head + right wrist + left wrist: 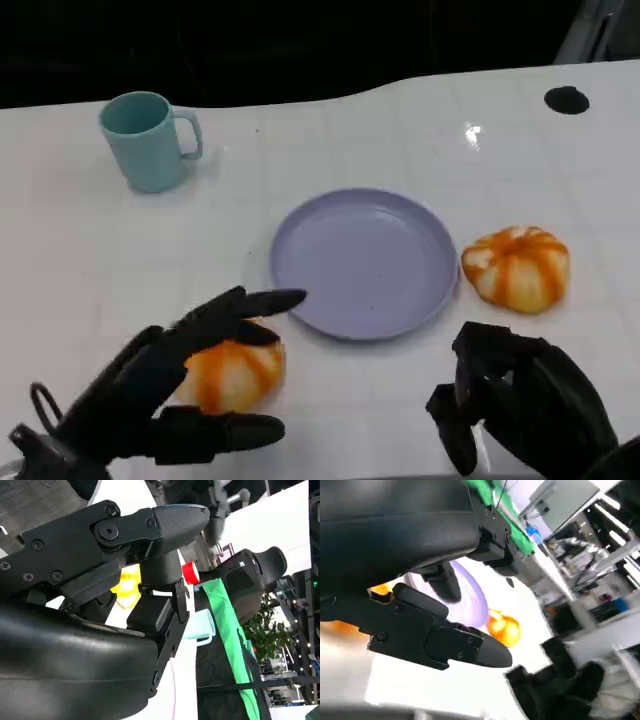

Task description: Grasp the bread from the table and place it into the plate.

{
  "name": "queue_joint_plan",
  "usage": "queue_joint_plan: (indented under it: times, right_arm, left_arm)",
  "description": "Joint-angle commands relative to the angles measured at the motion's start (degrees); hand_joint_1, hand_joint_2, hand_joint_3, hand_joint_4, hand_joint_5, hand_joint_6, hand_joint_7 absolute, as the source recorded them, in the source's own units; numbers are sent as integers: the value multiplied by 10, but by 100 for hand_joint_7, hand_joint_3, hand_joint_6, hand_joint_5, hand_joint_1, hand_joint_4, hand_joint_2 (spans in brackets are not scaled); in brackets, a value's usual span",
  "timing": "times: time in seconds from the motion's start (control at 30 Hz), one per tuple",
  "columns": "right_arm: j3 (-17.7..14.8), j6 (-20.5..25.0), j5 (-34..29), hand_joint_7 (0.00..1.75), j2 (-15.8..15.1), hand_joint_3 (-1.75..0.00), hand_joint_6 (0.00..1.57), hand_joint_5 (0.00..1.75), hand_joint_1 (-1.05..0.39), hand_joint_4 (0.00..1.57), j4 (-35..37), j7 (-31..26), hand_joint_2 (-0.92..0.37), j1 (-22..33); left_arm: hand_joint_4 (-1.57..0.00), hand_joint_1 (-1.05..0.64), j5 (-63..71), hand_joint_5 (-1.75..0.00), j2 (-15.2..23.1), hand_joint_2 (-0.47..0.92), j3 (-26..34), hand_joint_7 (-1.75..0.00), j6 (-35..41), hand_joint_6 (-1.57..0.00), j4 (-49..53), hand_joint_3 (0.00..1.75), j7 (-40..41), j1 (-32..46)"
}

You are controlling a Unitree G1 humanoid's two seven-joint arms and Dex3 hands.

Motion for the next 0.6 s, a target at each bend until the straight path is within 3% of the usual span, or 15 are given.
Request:
queue_joint_plan:
  times: [0.03, 0.27, 0.6]
  right_arm:
    - [-4, 0, -2, 148, -2, -31, 103, 165, -97, 121, -3, -8, -92, -3]
    - [-5, 3, 3, 148, -6, -30, 104, 165, -97, 119, -5, -4, -92, -6]
    - [-5, 8, 6, 148, -6, -31, 103, 164, -96, 119, -8, -4, -92, -6]
  left_arm:
    - [-14, -64, 107, -73, 30, 92, 14, -13, 31, -22, -77, 5, 45, 18]
    - [-26, -67, 283, -56, 63, 92, 4, -3, 91, -32, -145, 1, 77, 9]
    - [-35, -67, 411, -46, 92, 90, -66, 0, 170, -31, -112, 0, 54, -46]
